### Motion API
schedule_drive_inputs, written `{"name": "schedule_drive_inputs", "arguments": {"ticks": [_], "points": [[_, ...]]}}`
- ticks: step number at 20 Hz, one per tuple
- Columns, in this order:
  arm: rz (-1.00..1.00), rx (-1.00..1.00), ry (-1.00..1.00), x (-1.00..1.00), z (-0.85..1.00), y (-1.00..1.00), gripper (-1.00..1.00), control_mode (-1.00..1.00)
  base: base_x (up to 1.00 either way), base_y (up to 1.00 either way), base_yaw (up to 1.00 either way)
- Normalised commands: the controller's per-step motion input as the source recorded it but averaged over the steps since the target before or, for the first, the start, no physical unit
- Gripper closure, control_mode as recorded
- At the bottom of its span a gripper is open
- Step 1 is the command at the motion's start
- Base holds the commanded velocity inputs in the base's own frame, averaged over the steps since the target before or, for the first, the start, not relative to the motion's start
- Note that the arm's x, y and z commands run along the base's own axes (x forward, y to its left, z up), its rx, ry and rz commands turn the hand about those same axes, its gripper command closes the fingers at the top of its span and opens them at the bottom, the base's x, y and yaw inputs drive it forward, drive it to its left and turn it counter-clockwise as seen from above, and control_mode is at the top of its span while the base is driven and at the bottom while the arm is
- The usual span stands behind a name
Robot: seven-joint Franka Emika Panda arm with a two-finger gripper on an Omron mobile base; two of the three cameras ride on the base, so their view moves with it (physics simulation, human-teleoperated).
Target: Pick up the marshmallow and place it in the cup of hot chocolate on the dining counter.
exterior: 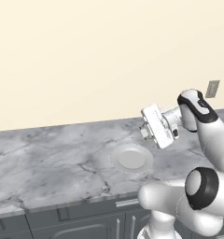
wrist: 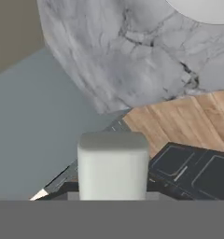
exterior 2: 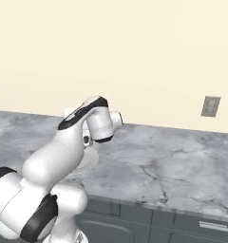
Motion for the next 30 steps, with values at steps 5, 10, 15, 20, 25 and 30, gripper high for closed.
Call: {"name": "schedule_drive_inputs", "arguments": {"ticks": [5,10,15,20,25,30], "points": [[-0.13,0.29,0.52,-0.04,0.09,0.0,1.0,-1.0,0.0,0.0,0.0],[-0.16,0.11,0.61,0.0,0.03,0.15,1.0,-1.0,0.0,0.0,0.0],[-0.13,0.0,0.5,0.07,0.01,0.08,1.0,-1.0,0.0,0.0,0.0],[-0.01,0.01,0.15,0.0,0.0,0.0,1.0,-1.0,0.0,0.0,0.0],[0.04,0.01,0.0,0.0,0.0,0.0,1.0,-1.0,0.0,0.0,0.0],[0.0,0.0,0.0,0.0,0.0,0.0,1.0,1.0,-0.58,-0.81,0.02]]}}
